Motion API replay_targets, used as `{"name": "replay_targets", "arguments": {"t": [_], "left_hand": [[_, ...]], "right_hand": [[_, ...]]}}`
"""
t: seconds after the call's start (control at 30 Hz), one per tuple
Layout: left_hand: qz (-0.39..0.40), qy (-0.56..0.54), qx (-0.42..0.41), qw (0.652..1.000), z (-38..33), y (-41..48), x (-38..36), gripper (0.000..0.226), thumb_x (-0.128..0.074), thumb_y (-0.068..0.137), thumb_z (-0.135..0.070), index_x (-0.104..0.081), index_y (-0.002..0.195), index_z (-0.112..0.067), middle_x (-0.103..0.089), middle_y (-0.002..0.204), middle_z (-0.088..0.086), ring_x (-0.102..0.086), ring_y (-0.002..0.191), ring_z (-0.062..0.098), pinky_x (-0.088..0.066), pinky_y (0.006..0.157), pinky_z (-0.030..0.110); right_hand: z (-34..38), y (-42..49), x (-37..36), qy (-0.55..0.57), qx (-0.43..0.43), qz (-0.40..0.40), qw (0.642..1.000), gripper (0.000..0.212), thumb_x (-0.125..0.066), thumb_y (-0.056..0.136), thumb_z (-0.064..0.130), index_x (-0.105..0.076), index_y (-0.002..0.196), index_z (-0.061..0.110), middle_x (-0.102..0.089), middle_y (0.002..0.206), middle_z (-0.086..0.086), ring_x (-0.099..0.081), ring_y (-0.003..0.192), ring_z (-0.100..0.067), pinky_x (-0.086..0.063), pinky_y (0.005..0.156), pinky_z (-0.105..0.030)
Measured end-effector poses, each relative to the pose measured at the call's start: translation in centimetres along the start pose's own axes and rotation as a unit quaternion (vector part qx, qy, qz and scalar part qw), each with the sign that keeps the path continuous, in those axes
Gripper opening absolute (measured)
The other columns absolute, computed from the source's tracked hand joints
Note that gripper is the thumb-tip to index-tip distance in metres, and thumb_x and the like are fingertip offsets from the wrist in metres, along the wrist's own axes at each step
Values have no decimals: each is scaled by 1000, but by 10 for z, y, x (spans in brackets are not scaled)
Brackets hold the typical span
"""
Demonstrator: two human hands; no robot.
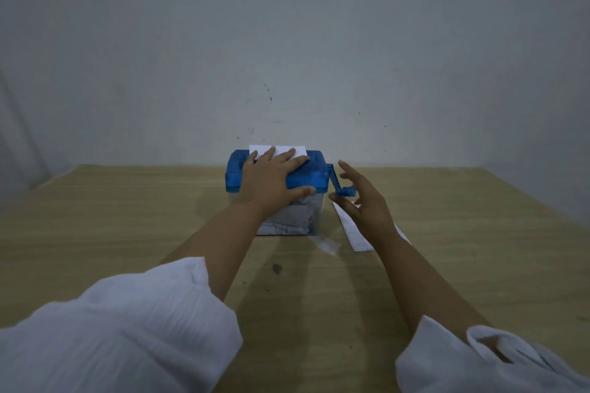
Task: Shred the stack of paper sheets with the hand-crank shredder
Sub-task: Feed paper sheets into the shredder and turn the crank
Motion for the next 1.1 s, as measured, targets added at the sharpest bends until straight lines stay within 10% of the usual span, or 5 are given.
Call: {"name": "replay_targets", "arguments": {"t": [0.13, 0.4, 0.57, 0.97, 1.1], "left_hand": [[-2, -4, -2, 1000, 0, 0, -1, 65, -45, 84, -68, -30, 142, -43, -26, 153, -12, -19, 143, 20, -7, 115, 43], [-13, 3, -6, 1000, 1, 1, -1, 65, -45, 85, -66, -31, 143, -41, -28, 153, -12, -21, 143, 19, -7, 115, 42], [-9, -2, -8, 1000, 1, 1, -1, 66, -45, 84, -67, -30, 143, -42, -28, 153, -13, -20, 143, 18, -5, 115, 41], [-17, 3, -4, 1000, 2, 3, -4, 65, -44, 85, -66, -29, 143, -42, -27, 153, -14, -19, 143, 17, -6, 115, 41], [-22, 2, -9, 1000, 1, 3, -3, 64, -44, 85, -66, -30, 143, -41, -29, 152, -14, -19, 143, 17, -5, 115, 41]], "right_hand": [[7, 16, 0, -68, 86, 17, 994, 51, -59, 89, 33, -44, 137, 25, -51, 133, 6, -47, 117, -12, -39, 97, -26], [11, 28, -5, -113, 137, -36, 983, 62, -41, 89, 55, -58, 119, 3, -62, 108, -12, -47, 101, -11, -32, 87, -12], [16, 40, -7, -49, 79, -78, 993, 53, -43, 93, 49, -65, 103, 3, -61, 95, -14, -57, 93, -26, -45, 78, -33], [19, 75, -12, -87, -83, 15, 993, 59, -24, 101, 43, -50, 65, 3, -50, 61, -11, -44, 55, -15, -35, 59, -29], [19, 84, -13, -76, -222, 76, 969, 31, -40, 99, 23, -45, 128, 14, -52, 85, -12, -50, 71, -21, -37, 71, -29]]}}
Point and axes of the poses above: each hand's wrist, its own y-axis towards the middle knuckle, its own x-axis out of the back of the hand, z = x × y, the point moved 4 cm from there along y, towards the middle knuckle
